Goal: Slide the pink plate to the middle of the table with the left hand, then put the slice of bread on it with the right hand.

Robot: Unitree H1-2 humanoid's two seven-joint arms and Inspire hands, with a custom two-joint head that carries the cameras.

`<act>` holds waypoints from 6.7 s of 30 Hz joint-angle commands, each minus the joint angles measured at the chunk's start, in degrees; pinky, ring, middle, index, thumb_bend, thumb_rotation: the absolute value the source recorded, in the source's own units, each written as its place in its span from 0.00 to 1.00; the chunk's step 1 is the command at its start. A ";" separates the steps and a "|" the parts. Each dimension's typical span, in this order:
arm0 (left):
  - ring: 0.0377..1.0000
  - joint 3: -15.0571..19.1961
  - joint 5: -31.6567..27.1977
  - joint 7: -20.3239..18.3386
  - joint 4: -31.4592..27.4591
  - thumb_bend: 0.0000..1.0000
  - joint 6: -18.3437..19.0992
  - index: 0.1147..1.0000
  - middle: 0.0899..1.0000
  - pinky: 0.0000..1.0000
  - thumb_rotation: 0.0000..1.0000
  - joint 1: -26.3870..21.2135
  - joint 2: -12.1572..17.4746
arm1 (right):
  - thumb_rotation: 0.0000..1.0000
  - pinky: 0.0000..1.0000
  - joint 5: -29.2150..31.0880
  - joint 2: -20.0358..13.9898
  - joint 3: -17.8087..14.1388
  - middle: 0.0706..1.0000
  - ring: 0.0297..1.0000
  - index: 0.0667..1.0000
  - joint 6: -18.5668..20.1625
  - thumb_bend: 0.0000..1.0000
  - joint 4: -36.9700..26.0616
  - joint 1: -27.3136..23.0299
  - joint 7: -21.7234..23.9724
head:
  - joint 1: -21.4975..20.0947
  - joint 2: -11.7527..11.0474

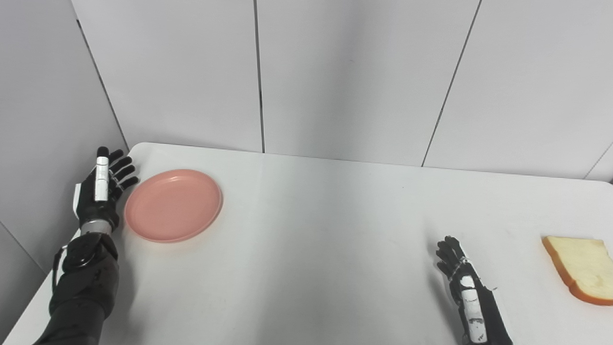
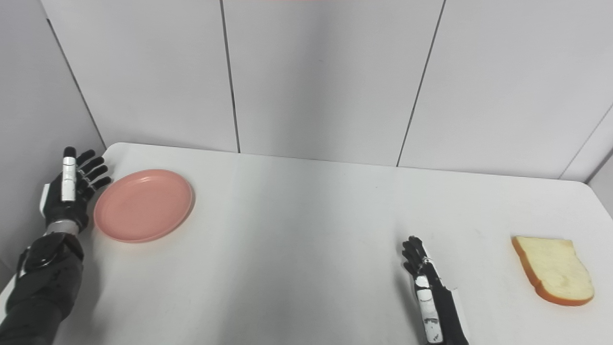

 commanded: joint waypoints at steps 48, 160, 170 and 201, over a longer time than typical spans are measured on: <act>0.76 -9.42 1.92 -4.28 -26.46 0.84 13.54 0.67 0.73 0.72 0.86 9.43 -17.53 | 1.00 0.89 -3.58 2.21 1.14 0.90 0.89 0.90 3.38 0.81 -2.76 1.93 -1.19 | -5.79 3.14; 0.65 -14.37 3.76 -17.93 -0.78 0.88 1.85 0.64 0.63 0.57 0.80 4.78 -23.79 | 0.68 1.00 -75.15 -12.51 -23.49 0.94 0.94 0.95 41.25 1.00 -3.23 -25.75 18.28 | -27.99 2.13; 0.64 -14.68 3.95 -17.58 -1.56 0.87 2.07 0.64 0.62 0.57 0.80 5.22 -23.62 | 0.86 1.00 -79.09 -11.95 -23.49 0.92 0.94 0.93 41.24 1.00 -5.35 -27.23 22.01 | -28.36 2.87; 0.63 -14.73 3.61 -17.86 -3.96 0.88 3.94 0.66 0.62 0.55 0.78 6.47 -23.03 | 0.87 1.00 -89.85 -18.04 -17.49 0.92 0.93 0.95 41.25 1.00 10.16 -29.76 25.88 | -28.71 3.45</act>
